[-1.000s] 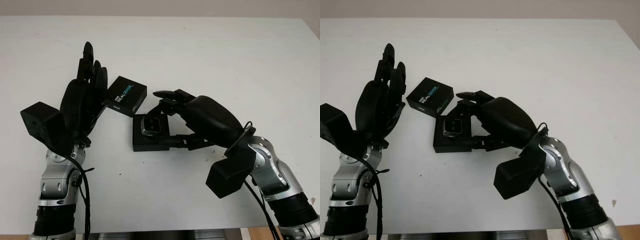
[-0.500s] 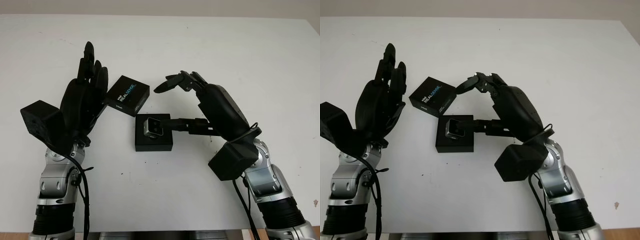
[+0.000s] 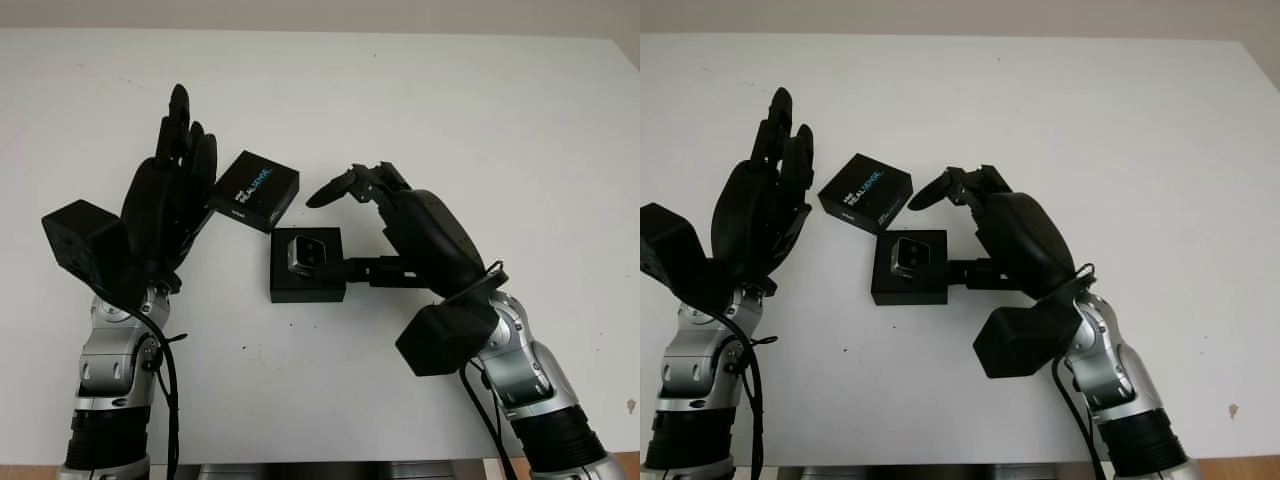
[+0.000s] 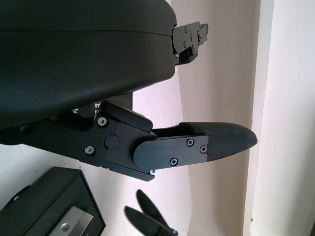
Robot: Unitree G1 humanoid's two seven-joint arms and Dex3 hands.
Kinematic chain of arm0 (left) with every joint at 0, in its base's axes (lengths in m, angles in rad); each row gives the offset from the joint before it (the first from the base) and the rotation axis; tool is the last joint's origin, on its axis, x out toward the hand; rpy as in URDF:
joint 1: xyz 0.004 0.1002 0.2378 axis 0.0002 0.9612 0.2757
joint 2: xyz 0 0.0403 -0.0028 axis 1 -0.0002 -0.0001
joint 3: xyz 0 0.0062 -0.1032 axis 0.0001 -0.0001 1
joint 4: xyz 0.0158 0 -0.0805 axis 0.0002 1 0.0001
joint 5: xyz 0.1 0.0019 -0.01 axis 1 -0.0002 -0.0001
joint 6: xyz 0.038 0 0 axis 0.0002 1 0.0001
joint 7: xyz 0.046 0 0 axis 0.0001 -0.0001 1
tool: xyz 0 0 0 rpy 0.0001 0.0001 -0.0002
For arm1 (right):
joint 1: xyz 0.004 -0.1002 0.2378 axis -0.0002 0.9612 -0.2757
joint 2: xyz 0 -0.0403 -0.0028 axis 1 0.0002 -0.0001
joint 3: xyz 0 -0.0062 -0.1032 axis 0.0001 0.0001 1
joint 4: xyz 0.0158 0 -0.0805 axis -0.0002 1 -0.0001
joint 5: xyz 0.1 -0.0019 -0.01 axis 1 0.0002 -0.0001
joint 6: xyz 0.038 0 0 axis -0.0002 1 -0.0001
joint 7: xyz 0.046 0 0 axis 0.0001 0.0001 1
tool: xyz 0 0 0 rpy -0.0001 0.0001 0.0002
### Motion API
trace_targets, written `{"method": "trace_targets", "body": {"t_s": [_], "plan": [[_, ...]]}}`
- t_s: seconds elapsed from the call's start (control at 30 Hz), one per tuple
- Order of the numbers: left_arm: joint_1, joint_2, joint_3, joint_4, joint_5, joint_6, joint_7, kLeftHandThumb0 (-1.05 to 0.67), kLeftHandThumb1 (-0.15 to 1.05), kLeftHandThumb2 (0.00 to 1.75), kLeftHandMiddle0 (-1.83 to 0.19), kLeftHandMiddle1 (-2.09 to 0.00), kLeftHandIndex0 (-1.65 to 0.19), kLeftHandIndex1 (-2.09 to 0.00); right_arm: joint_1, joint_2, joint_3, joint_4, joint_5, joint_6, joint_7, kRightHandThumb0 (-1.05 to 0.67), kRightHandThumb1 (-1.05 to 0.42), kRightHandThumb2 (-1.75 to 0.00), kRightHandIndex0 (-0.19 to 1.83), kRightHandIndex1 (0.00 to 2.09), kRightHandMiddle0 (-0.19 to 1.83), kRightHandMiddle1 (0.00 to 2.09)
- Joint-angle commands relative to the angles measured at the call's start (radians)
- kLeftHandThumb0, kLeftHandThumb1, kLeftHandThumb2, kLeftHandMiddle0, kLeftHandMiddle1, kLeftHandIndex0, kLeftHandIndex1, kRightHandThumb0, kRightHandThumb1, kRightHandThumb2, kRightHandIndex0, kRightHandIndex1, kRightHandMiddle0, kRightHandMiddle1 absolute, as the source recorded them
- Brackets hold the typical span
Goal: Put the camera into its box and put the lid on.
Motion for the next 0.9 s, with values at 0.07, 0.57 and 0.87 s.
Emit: {"method": "trace_targets", "body": {"t_s": [0.07,0.57,0.87], "plan": [[-0.007,0.008,0.005,-0.010,-0.003,-0.004,-0.005,-0.76,1.05,0.53,0.19,0.00,0.19,0.00,0.024,-0.014,0.023,-0.011,-0.018,-0.017,0.004,-0.81,-0.96,-0.06,-0.05,1.01,0.05,1.21],[0.000,0.011,0.003,-0.010,0.007,-0.009,-0.004,-0.77,1.05,0.52,0.19,0.00,0.19,0.00,0.030,0.001,0.062,0.027,-0.077,-0.048,-0.083,-0.71,-0.96,-0.06,-0.06,1.09,0.06,1.31],[-0.003,0.011,0.007,-0.005,0.004,-0.007,-0.005,-0.79,1.05,0.50,0.19,0.00,0.19,0.00,0.002,0.011,0.046,0.032,-0.070,-0.006,-0.097,-0.66,-1.01,-0.06,-0.08,1.13,0.06,1.34]]}}
